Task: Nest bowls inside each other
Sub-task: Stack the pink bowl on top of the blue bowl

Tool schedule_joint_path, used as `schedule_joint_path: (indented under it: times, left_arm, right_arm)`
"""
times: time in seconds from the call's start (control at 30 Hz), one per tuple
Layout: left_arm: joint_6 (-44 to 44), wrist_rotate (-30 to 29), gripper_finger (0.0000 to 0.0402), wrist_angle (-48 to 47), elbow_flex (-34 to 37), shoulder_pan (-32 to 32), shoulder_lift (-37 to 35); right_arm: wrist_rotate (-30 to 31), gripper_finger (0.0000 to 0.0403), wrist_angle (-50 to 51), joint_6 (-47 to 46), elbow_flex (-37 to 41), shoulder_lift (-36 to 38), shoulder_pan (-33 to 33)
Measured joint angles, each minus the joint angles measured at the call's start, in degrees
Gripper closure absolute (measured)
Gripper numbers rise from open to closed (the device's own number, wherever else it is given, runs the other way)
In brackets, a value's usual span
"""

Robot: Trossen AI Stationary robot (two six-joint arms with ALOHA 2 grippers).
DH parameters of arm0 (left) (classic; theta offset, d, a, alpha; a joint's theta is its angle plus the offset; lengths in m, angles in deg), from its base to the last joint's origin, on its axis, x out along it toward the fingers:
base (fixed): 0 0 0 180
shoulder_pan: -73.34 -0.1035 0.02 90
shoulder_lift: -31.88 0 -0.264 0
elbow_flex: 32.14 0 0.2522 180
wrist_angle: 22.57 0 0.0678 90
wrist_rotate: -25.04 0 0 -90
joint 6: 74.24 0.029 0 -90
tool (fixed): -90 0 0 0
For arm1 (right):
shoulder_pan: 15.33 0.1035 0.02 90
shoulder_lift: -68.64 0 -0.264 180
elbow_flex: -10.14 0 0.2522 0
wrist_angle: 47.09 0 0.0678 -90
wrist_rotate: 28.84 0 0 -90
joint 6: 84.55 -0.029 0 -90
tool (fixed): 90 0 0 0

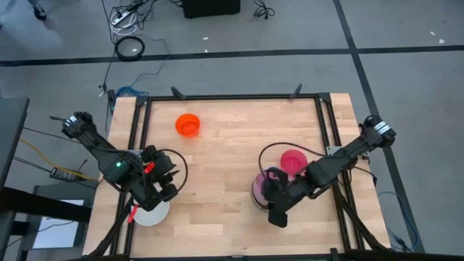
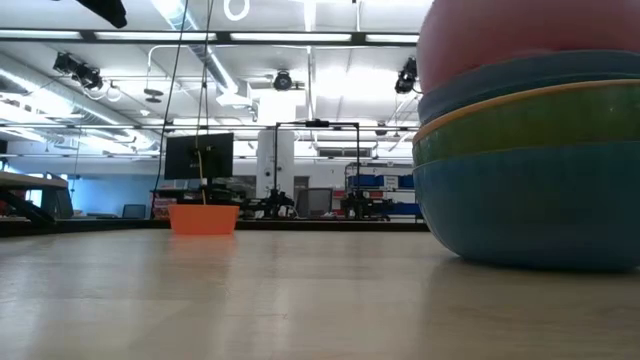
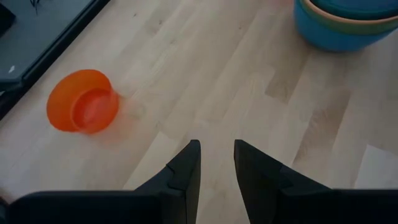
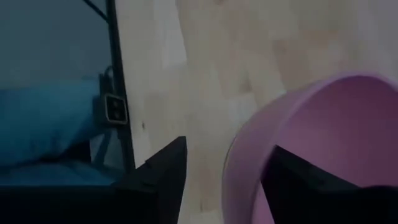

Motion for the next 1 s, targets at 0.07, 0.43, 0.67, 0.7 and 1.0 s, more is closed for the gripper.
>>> schedule_joint_path:
  times: [0.07,0.43,0.67,0.7,1.0]
  left_arm:
    - [0.01,0.12,0.0296,0.00,0.00,0.00,0.00]
    - [0.04,0.12,0.0296,0.07,0.00,0.00,0.00]
    - [0.01,-0.19,0.0296,0.07,0.00,0.00,0.02]
    - [0.00,-0.29,0.0296,0.07,0.00,0.00,0.00]
    - [-0.03,-0.97,0.0296,0.18,0.00,0.00,0.00]
  right_arm:
    - [2.42,0.0226,0.09,0.01,0.00,1.67,0.31]
    - [3.83,0.0239,4.89,-3.42,-0.04,4.19,0.48]
    - [3.71,0.0243,5.70,-5.44,0.04,3.77,0.82]
    - [3.27,0.0245,5.72,-5.75,0.07,3.41,0.89]
    - [1.19,0.0266,7.42,-6.61,0.26,-0.16,1.86]
